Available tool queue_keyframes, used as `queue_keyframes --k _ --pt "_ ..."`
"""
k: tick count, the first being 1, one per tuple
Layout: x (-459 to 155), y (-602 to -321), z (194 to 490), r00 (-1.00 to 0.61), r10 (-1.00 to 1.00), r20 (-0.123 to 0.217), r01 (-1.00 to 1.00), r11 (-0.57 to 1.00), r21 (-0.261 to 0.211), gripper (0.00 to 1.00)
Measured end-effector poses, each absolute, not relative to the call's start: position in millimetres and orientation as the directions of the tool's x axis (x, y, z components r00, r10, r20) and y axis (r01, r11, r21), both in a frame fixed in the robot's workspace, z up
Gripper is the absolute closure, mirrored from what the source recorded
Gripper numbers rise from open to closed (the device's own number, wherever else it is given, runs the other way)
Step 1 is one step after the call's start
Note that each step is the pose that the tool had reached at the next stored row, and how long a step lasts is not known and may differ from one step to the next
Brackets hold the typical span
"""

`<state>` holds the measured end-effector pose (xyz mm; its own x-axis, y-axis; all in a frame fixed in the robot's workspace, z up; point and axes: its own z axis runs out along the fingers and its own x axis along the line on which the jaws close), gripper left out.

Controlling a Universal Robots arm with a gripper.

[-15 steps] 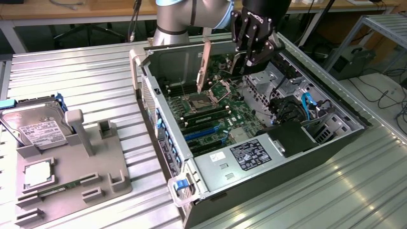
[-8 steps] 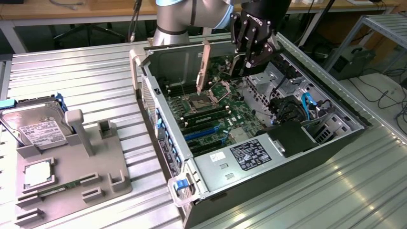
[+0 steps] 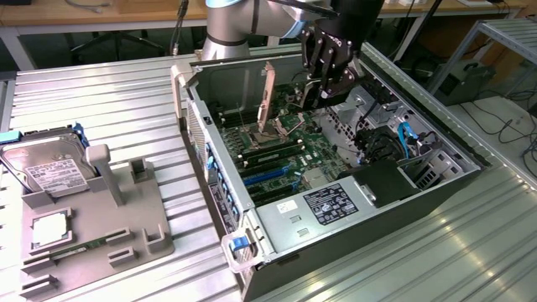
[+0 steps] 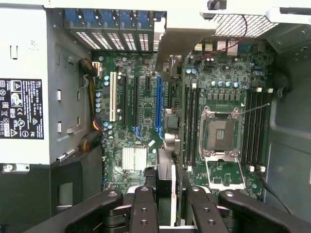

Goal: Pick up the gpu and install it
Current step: 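Insert the gpu into the slot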

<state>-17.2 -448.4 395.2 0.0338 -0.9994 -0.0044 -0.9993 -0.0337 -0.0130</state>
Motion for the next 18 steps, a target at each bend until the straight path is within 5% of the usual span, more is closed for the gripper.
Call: queue_keyframes --k 18 --pt "-17 -451 357 0.034 -0.999 -0.022 -0.999 -0.033 -0.01 0.72"
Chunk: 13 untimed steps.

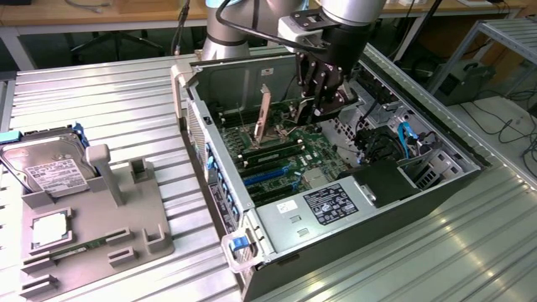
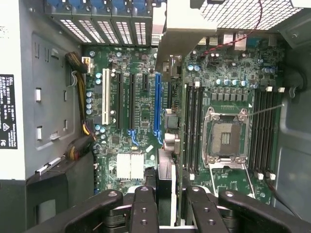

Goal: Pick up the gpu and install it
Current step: 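Insert the gpu into the slot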

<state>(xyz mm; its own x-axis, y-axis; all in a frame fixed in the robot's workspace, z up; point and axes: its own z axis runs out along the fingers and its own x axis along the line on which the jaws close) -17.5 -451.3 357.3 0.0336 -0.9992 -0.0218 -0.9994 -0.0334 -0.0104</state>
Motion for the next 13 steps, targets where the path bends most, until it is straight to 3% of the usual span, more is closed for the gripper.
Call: queue_keyframes --k 13 --pt "-17.4 -451.3 347.4 0.034 -0.999 -0.022 -0.999 -0.034 -0.006 0.72"
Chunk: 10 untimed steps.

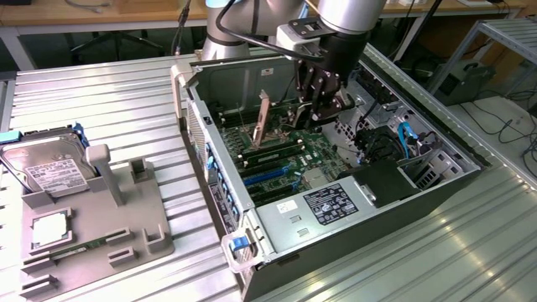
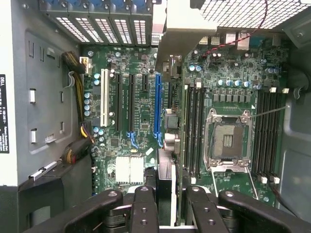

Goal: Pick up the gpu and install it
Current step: 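Insert the gpu into the slot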

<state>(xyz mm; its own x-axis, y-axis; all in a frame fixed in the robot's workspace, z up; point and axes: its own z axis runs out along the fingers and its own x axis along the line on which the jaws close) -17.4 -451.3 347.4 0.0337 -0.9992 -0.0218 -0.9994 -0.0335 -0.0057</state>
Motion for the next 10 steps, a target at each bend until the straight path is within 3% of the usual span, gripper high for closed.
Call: queue_keyframes --k 10 --pt "-17.4 -451.3 341.6 0.034 -0.999 -0.022 -0.999 -0.034 -0.006 0.72"
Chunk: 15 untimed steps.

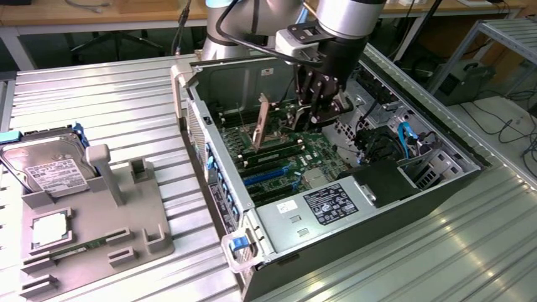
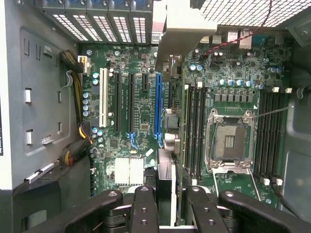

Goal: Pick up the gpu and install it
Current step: 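Insert the gpu into the slot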

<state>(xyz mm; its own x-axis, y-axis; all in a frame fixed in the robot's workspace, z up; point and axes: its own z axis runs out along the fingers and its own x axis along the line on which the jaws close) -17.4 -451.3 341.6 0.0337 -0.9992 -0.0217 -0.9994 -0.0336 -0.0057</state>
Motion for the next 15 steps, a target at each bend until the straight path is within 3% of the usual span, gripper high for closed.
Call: queue_keyframes --k 15 --pt "-18.6 -451.4 334.5 0.034 -0.999 -0.022 -0.999 -0.034 -0.006 0.72"
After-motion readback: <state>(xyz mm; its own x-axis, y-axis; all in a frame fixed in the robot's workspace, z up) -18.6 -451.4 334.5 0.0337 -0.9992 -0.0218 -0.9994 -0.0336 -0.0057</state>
